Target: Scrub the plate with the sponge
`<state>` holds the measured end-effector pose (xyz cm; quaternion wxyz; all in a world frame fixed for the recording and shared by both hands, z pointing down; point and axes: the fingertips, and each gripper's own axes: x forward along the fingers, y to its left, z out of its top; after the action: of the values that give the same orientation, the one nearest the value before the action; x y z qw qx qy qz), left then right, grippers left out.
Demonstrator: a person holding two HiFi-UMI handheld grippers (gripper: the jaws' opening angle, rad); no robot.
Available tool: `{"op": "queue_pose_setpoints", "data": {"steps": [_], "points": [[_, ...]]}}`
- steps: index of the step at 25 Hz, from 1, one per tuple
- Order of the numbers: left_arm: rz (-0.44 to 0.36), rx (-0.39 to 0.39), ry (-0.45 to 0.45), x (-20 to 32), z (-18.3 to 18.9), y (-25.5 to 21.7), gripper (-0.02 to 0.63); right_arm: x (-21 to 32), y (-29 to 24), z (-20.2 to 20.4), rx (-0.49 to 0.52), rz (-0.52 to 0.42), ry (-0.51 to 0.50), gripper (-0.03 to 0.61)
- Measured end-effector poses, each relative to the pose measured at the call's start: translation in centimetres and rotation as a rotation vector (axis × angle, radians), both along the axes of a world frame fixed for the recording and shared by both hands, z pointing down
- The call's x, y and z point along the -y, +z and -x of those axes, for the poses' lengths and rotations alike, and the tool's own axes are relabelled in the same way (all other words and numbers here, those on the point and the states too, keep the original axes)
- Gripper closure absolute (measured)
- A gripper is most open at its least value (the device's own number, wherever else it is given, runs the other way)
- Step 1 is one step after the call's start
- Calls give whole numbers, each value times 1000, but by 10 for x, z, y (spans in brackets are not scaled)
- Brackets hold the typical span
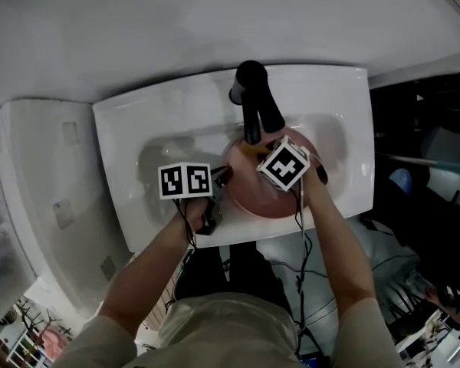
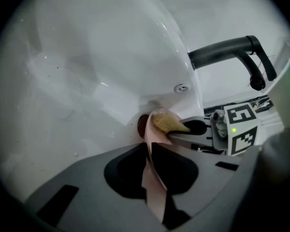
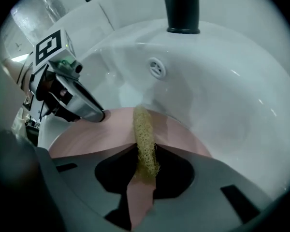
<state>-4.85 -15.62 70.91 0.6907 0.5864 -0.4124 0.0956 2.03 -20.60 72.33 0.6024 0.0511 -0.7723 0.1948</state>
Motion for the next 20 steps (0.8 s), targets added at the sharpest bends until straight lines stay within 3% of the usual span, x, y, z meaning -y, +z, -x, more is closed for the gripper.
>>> {"op": "queue_pose_setpoints", "data": {"steps": [6, 11, 15, 18, 20], "points": [[-15, -5, -2, 4, 1, -6, 568, 29, 0, -55, -202, -123, -29, 500], [-21, -3, -7, 8, 5, -8, 569, 12, -13, -99, -320, -71, -98, 500], [-18, -17, -40, 9, 2, -9, 569, -20, -35, -121, -313, 45, -91, 500], [-13, -19, -48, 6, 0, -9, 571, -55, -54, -119, -241, 157, -64, 500], [-12, -12, -42, 4, 0, -8, 572, -71, -61, -111, -195, 173, -81, 499]]}}
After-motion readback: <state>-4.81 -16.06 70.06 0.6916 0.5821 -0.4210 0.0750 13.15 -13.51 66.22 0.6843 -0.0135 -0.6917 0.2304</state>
